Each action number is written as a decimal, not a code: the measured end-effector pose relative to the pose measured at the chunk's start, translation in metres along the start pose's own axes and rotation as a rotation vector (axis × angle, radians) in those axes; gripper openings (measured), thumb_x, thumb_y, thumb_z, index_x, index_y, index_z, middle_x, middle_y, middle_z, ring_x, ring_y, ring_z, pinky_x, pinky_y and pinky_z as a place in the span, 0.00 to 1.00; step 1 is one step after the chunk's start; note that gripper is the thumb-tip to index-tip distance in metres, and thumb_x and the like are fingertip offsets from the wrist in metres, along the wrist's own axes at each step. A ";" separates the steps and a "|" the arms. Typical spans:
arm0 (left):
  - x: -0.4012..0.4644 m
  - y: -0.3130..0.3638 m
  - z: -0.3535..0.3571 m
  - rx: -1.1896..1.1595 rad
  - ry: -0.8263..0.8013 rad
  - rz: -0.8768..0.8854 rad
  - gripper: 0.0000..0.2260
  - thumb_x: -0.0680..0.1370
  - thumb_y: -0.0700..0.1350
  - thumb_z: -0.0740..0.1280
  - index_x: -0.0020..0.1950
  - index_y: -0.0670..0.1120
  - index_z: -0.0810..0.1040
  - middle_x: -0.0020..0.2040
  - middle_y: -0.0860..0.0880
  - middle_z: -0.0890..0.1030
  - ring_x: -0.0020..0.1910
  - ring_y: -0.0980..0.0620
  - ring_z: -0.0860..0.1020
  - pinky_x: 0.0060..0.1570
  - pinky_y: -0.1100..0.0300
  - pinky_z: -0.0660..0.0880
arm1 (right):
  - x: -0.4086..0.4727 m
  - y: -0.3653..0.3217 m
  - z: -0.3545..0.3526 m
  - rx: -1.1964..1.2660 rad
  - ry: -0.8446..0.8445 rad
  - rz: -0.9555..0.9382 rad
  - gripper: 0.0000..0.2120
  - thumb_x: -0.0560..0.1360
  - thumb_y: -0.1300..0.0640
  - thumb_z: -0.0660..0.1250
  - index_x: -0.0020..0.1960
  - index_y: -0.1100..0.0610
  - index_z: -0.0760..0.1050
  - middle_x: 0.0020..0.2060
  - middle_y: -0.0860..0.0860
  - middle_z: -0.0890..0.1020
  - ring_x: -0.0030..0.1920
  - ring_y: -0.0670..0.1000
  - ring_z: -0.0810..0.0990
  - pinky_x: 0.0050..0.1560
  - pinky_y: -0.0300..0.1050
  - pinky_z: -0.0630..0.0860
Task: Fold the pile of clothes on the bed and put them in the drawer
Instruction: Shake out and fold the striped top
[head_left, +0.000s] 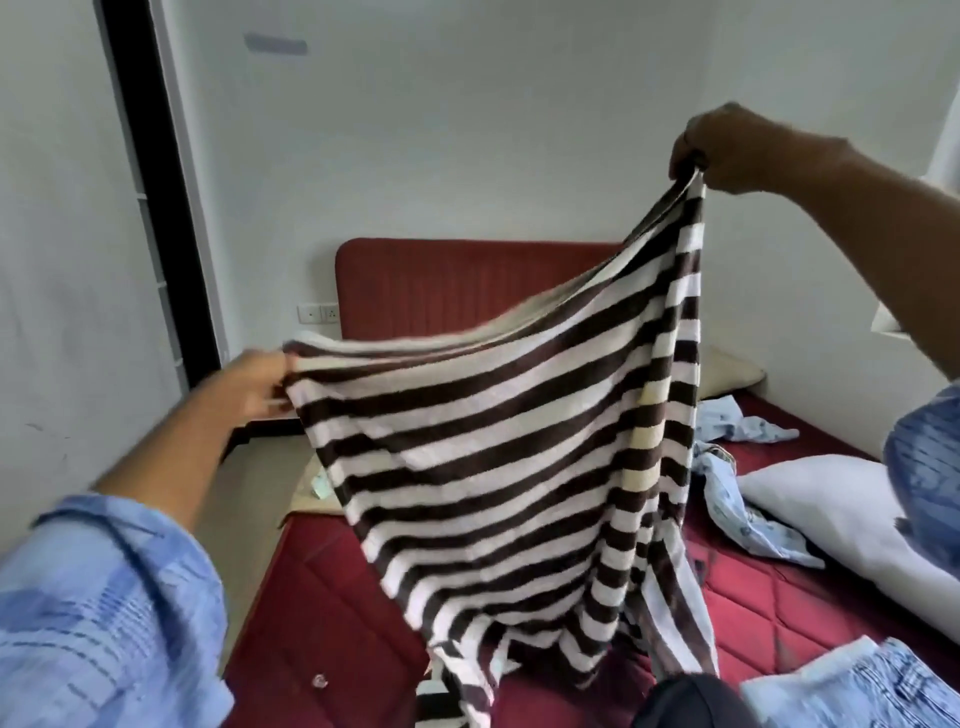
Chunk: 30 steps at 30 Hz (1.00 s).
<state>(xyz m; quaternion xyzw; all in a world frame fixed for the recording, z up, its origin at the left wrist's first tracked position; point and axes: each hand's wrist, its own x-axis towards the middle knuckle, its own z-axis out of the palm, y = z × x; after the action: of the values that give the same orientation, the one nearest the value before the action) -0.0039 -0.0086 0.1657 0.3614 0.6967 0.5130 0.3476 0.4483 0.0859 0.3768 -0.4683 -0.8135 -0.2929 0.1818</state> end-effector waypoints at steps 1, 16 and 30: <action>0.005 0.014 -0.017 -0.025 0.045 0.056 0.03 0.79 0.38 0.62 0.46 0.44 0.73 0.42 0.44 0.77 0.38 0.50 0.74 0.38 0.59 0.72 | 0.002 0.003 0.004 0.016 -0.005 0.015 0.17 0.68 0.78 0.61 0.50 0.66 0.82 0.48 0.65 0.81 0.52 0.64 0.78 0.58 0.50 0.71; -0.060 0.173 -0.087 -0.438 0.374 0.578 0.11 0.81 0.34 0.53 0.53 0.46 0.72 0.46 0.50 0.79 0.38 0.56 0.81 0.34 0.62 0.80 | -0.019 0.040 -0.035 0.324 0.320 0.348 0.16 0.69 0.71 0.65 0.55 0.66 0.80 0.47 0.63 0.82 0.36 0.37 0.80 0.39 0.24 0.73; -0.099 0.216 -0.127 -0.220 0.452 0.706 0.11 0.78 0.33 0.61 0.39 0.47 0.70 0.31 0.51 0.78 0.20 0.59 0.77 0.29 0.68 0.77 | -0.037 0.018 -0.081 0.382 0.708 0.301 0.18 0.72 0.61 0.57 0.53 0.72 0.76 0.53 0.69 0.77 0.53 0.62 0.74 0.53 0.46 0.72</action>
<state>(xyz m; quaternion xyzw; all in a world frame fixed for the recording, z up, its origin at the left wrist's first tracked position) -0.0318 -0.1071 0.4150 0.4171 0.5301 0.7378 0.0258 0.4840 0.0159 0.4232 -0.4104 -0.6631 -0.2498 0.5739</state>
